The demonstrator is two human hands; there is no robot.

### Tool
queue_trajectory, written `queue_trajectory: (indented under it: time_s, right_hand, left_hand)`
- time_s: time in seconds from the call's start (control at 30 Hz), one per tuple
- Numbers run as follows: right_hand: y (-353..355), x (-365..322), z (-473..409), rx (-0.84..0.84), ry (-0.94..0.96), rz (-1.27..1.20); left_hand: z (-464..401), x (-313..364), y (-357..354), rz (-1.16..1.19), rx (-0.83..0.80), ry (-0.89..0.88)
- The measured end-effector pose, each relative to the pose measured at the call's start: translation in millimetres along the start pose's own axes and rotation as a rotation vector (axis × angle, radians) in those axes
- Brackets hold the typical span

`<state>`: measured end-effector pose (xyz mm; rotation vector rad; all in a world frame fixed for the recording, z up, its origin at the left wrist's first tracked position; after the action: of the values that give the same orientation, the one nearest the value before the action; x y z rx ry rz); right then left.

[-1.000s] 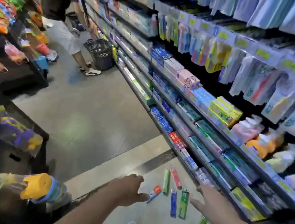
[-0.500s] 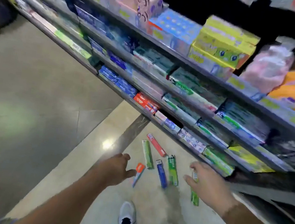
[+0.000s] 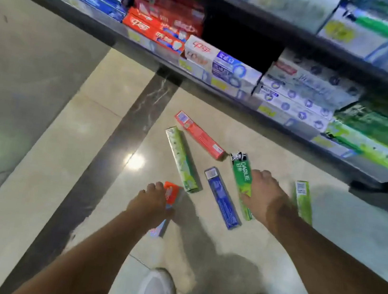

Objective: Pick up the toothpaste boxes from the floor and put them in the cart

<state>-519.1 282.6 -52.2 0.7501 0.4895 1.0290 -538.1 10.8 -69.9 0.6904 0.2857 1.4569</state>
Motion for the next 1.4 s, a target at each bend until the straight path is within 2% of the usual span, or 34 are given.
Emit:
queue_trajectory:
  time_s: [0.13,0.27,0.4,0.53,0.63,0.9,1.07,1.23,1.4]
  right_hand:
    - [-60,5,-42,-0.008,-0.11,0.0]
    - [-77,4,-64,0.024,-0.218,-0.114]
    - [-47,-3,-28,-0.015,-0.225,-0.16]
    - [33,-11,62,-0.026,-0.177,-0.235]
    - [115,-17,141,0.021,-0.142,-0.249]
    - [338,9,371,0.03,-0.186,-0.57]
    - [435,70,495,0.108,-0.225,-0.731]
    - [483,159,605,0.254,-0.303,-0.864]
    - [475,285,708,0.45,-0.476,-0.997]
  left_hand:
    - [-45,-20,-52,0.035,0.003,0.089]
    - [-67,-29,-56,0.091,0.057,0.115]
    - [-34,-30,-12,0.125,0.047,0.11]
    - [56,7,79,0.173,0.151,0.05]
    - [137,50,156,0.185,0.219,-0.065]
    - [362,162,321,0.313,0.144,-0.228]
    - [467,277,385,0.151,0.09,-0.451]
    - [552,412,400,-0.028,0.02,-0.703]
    - [615,556,352,-0.207,-0.004,-0.918]
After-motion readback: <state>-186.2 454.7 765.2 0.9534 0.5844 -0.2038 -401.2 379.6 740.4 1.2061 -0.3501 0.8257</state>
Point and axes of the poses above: each hand's wrist, its own z-axis away from the middle knuckle, its own y-axis out of the back of the hand, x = y × z, the point moved 7 cm from there along -z, towards the middle knuckle, and after that the axes turned 8 degrees about -y, right-handed, at the moved point
